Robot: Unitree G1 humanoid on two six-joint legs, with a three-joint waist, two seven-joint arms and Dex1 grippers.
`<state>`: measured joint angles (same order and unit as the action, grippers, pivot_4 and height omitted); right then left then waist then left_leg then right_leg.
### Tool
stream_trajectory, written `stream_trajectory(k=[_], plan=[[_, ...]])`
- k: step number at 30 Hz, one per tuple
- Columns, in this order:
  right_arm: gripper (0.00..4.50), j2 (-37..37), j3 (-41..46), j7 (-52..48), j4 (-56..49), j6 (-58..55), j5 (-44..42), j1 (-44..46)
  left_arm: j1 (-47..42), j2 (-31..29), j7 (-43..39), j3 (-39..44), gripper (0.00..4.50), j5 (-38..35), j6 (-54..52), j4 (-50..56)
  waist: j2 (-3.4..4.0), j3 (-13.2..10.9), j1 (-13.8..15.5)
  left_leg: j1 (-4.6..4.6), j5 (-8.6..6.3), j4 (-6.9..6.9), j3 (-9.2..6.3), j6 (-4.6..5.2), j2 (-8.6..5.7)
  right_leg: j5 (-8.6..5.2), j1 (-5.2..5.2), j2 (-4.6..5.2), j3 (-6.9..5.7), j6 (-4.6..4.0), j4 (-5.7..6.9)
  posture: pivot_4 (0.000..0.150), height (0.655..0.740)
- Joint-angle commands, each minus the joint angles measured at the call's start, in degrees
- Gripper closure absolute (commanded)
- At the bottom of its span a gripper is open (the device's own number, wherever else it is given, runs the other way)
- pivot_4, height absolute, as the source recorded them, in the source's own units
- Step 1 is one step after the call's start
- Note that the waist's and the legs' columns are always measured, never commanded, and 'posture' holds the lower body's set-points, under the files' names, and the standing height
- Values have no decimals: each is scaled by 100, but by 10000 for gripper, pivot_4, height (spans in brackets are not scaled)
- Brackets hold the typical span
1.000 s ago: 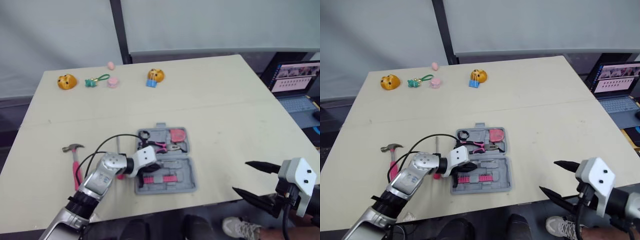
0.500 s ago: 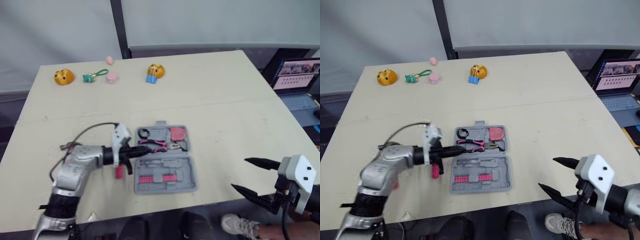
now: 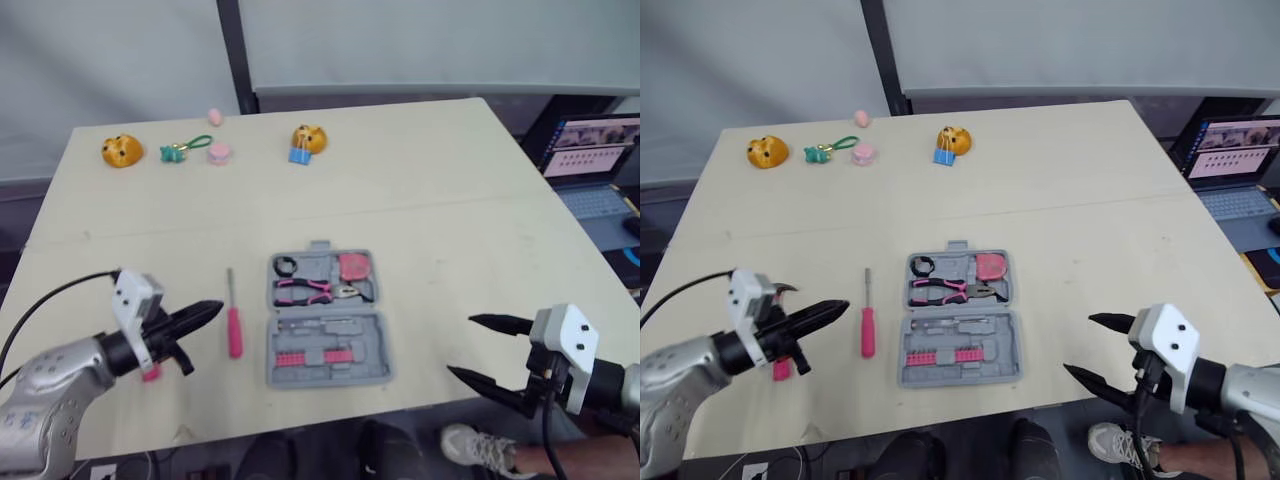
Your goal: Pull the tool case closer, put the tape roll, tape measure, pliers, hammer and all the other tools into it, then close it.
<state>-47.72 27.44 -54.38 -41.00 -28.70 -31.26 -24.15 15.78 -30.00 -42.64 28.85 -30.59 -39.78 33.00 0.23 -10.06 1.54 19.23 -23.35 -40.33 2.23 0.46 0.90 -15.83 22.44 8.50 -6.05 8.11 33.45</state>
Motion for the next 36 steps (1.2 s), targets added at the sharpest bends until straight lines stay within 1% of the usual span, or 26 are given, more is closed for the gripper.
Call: stream_trajectory(k=[1,3,6,8,10,13,18,25,29,32,36], plan=[[0,160,-112,-8,71,313,147,-91,792,332,208,309,44737,-53,388,526,-7,-4,5,2,-1,1,-1,0,0,0,0,0,1,0,-4,1500,7400],[0,270,-107,-4,119,425,136,-130,1369,482,137,351,44737,2,664,688,-12,-6,5,4,-2,1,-1,2,-2,-1,1,1,1,-2,-9,1500,7400],[0,386,-65,-62,191,629,165,-285,2073,741,144,490,36605,52,1077,771,-13,-8,-6,2,-4,3,2,0,0,-5,2,1,2,-9,-37,1500,7400],[0,425,-51,-106,182,698,144,-441,2392,904,162,577,26511,103,1391,715,-14,-8,-3,0,-5,3,4,2,2,-7,2,2,4,-14,-36,1500,7400],[0,443,-29,-136,188,762,128,-588,2594,1025,192,644,16176,136,1657,645,-13,-8,6,1,-6,3,3,3,3,-26,4,2,4,-48,-36,1500,7400],[0,479,6,-192,274,909,170,-796,2897,1195,187,686,245,270,2065,529,-13,-8,-1,2,-8,3,3,6,4,-31,5,2,6,-58,-35,1500,7400],[0,498,24,-169,301,1000,145,-933,3002,1197,212,703,245,338,2377,50,-13,-8,-8,2,-15,3,7,20,3,-32,6,2,8,-60,-39,1500,7400],[0,483,120,-166,297,978,105,-944,2796,959,244,574,245,333,2352,-319,-13,-8,-3,2,-17,3,8,23,2,-32,8,2,7,-59,-38,1500,7400],[0,429,260,-184,245,940,48,-896,2425,759,618,561,245,319,1945,-357,-14,-8,-2,1,-17,3,7,24,2,-29,7,2,6,-54,-36,1500,7400],[0,321,311,-153,198,843,-75,-662,1883,587,1019,611,245,13,1364,-263,-14,-8,-3,-3,-16,2,7,22,1,-22,6,2,7,-41,-20,1500,7400],[0,231,272,-173,214,816,-92,-544,1740,543,1069,618,245,-169,1153,-190,-17,-6,-39,-9,-12,2,7,14,3,-16,9,0,6,-31,8,1500,7400]])
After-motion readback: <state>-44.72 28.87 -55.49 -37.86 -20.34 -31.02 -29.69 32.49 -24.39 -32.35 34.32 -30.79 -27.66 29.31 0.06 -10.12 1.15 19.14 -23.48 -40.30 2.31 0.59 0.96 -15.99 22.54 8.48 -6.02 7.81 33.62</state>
